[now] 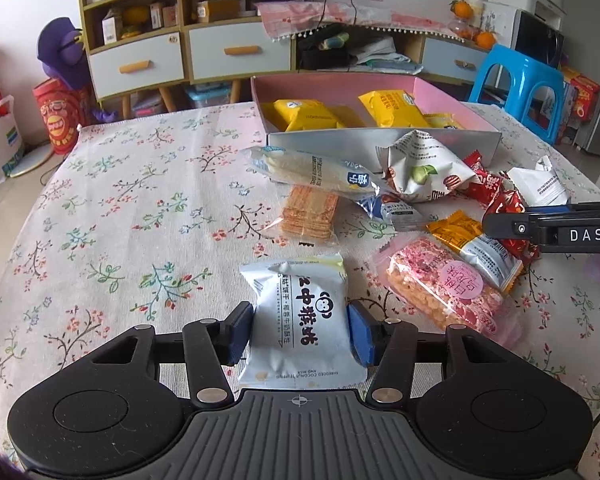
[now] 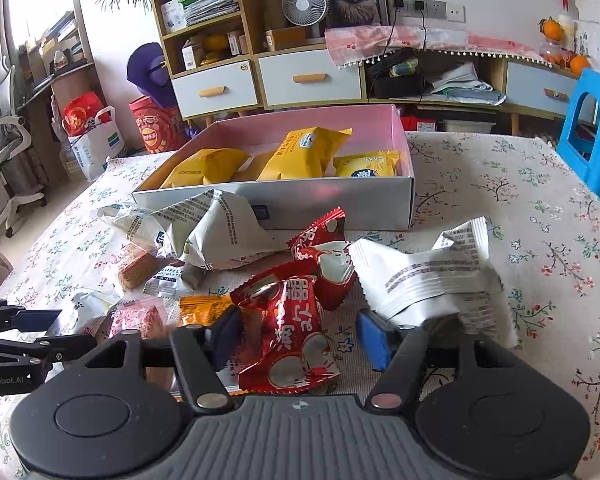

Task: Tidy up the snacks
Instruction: 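Grasp the white printed pack with left gripper while right grasps red wrapper pack, then carry the white pack and red pack into the pink box and open both grippers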

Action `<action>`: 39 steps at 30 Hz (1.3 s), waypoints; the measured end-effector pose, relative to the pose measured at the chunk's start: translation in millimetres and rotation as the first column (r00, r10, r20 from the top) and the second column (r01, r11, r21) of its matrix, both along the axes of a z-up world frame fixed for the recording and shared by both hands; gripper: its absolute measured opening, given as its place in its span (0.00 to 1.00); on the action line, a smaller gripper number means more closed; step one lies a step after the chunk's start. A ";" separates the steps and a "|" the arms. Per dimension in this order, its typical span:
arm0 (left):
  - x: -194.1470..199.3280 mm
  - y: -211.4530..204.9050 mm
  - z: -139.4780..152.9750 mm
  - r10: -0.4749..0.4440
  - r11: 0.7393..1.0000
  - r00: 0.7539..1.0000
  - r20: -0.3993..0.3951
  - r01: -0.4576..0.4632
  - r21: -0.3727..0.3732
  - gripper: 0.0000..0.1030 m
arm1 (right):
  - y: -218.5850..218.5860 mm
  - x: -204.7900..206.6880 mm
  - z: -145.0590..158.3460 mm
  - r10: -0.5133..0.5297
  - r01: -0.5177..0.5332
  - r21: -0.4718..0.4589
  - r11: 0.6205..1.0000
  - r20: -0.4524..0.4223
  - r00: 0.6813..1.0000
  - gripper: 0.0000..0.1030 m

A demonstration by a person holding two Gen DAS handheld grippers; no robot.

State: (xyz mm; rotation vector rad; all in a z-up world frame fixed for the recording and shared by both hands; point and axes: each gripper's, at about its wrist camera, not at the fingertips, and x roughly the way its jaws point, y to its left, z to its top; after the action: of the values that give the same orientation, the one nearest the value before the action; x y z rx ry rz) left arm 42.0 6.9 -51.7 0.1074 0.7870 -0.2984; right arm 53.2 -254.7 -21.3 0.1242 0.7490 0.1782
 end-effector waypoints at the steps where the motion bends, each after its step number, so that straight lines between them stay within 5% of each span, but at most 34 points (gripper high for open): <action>1: 0.1 0.5 0.2 -0.001 1.000 1.000 0.000 0.001 -0.003 0.47 | -0.1 0.3 -0.3 0.002 -0.002 0.006 1.000 0.001 1.000 0.51; 4: 1.6 4.1 2.0 0.010 1.000 1.000 -0.011 -0.011 -0.028 0.44 | -0.5 1.6 0.8 0.014 -0.014 0.026 1.000 0.000 1.000 0.27; 6: 2.5 6.4 3.3 0.021 0.999 1.000 -0.021 -0.022 -0.050 0.44 | 1.5 2.2 2.4 0.012 -0.012 0.021 1.000 -0.010 1.000 0.19; 24: 5.5 18.6 23.9 0.094 0.987 0.995 -0.030 -0.097 -0.130 0.44 | 10.4 -2.6 26.5 0.037 -0.038 0.061 0.997 0.027 0.999 0.18; 39: 15.6 -11.7 57.9 0.080 0.988 0.995 0.060 -0.071 -0.133 0.44 | -7.2 17.7 66.1 0.009 -0.023 0.133 0.991 0.105 0.994 0.18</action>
State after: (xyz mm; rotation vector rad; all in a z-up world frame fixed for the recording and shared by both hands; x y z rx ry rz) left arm 57.7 -4.8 6.3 -0.0364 0.7029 -0.2726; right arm 70.9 -261.9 44.8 0.2349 0.6340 0.2481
